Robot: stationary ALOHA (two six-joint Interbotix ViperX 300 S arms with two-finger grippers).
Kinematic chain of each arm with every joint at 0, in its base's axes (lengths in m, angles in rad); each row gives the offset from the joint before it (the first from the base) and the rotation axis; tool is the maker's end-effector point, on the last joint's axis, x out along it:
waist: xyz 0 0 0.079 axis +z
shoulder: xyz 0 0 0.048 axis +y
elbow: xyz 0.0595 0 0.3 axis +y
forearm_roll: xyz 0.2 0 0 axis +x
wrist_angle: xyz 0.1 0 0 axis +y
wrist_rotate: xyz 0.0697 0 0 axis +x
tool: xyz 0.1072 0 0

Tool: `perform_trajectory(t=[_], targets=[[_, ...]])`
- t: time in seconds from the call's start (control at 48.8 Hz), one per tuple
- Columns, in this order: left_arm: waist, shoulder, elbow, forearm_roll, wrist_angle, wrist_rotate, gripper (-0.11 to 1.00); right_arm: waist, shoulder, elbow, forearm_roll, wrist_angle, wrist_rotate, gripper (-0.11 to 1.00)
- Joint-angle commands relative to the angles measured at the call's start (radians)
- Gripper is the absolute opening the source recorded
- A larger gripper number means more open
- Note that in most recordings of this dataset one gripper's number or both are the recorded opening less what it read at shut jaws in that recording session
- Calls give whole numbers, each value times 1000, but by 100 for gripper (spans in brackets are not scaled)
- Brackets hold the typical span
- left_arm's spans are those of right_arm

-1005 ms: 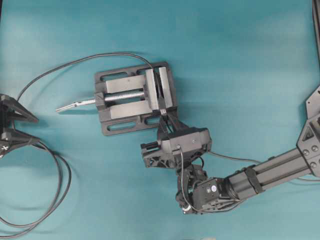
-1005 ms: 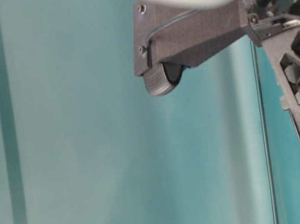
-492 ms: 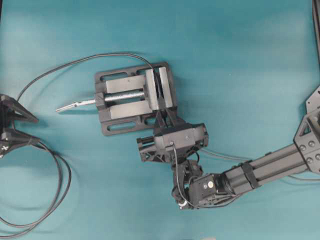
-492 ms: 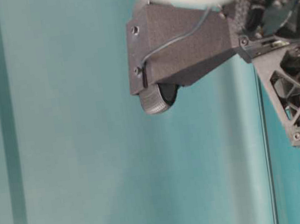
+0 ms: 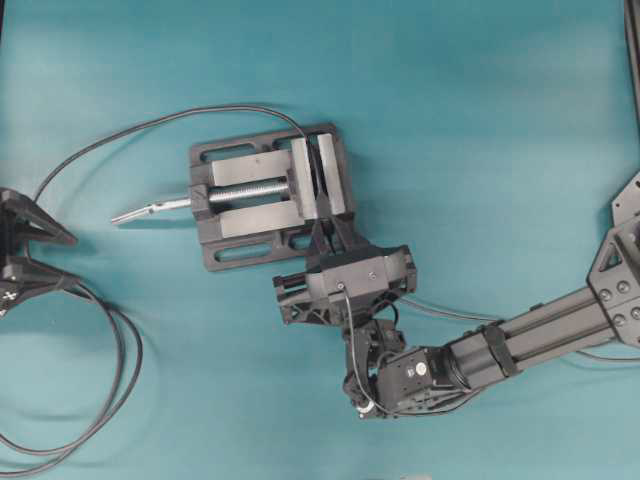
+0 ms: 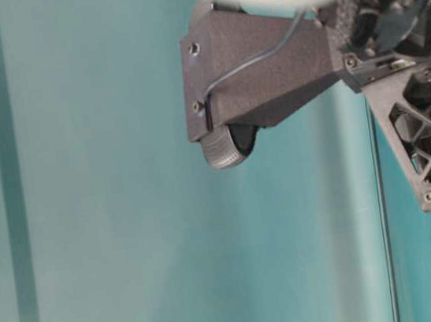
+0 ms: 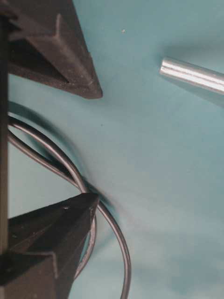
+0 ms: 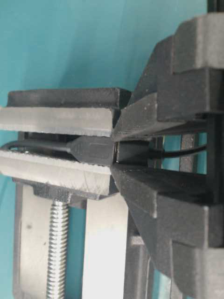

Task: Insert the USB cable into the fixed female connector.
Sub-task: 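Push the plug with the right gripper into the female USB port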

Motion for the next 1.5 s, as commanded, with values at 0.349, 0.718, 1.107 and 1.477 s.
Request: perform_trajectory(t=[0.349,0.718,1.107,1.477], targets=[[-2,5,-11,3,-5,-11,100,-94,-32,-11,-35,29,-8,21],[0,5,-11,5,-5,-11,100,-84,-32,-11,-35,67,-12,21],[0,5,-11,5,-5,-11,100,-63,-32,-6,-35,67,-12,43],[0,5,-11,5,-5,-11,100,-11,-35,-6,-35,66,-12,50]])
